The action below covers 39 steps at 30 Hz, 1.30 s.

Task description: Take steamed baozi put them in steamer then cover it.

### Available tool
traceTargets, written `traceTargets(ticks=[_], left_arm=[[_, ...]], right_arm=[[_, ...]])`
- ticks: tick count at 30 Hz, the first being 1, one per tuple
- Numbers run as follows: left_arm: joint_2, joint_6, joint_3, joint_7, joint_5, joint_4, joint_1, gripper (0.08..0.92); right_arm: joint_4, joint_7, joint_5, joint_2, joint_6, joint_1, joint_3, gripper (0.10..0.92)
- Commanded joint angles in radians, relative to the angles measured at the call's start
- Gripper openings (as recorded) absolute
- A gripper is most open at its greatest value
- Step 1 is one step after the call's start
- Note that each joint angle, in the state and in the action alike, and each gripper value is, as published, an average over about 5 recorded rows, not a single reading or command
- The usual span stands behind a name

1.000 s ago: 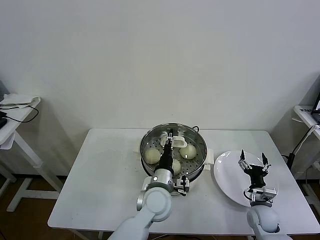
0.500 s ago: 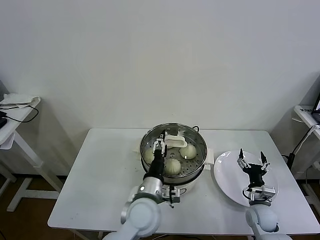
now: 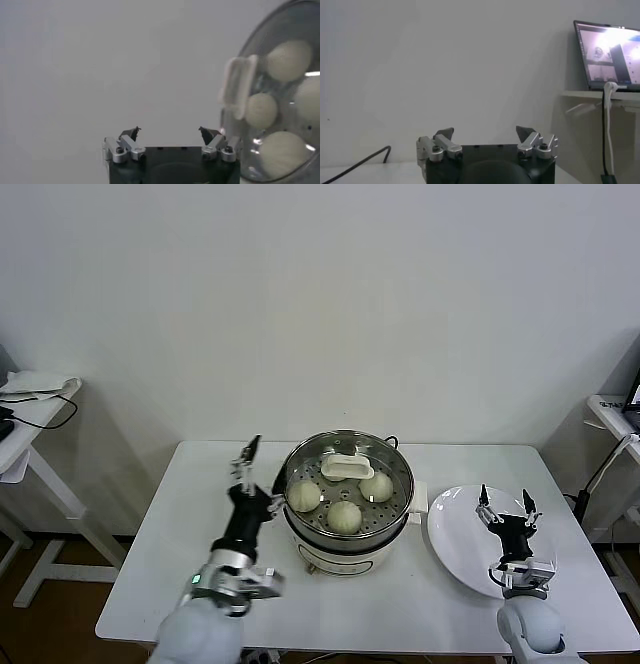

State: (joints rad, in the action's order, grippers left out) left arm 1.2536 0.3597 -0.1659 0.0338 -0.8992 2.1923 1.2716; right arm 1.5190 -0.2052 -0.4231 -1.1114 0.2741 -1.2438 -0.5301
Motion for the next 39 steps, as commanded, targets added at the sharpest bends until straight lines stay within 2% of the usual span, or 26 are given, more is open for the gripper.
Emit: traceTargets(ticks=[1,5,11,39], left_arm=[[0.007,-0.469,-0.429,-0.147,0.907,-0.224,0.178,0.823],[0.012,-0.489,-0.431,-0.102,1.02,-0.278,0.165,0.823],[0.026,-0.494,-0.403,-0.074,1.031,-0.275,0.171,0.823],[0.03,-0.51,-0.35,-0.06,0.96,-0.271,0.241,0.823]], right_arm=[[0.053,0.057,-0.068,0.013,-0.035,-0.04,-0.012,0.823],[0.059,0.079,-0.084,0.015,0.0,-0.053,-0.012,0.823],[0.074,0.076,-0.083,0.013,0.003,-0.069,-0.015,0.823],[0.149,0.064,-0.042,-0.001,-0.046,-0.156,-0.035,0.823]])
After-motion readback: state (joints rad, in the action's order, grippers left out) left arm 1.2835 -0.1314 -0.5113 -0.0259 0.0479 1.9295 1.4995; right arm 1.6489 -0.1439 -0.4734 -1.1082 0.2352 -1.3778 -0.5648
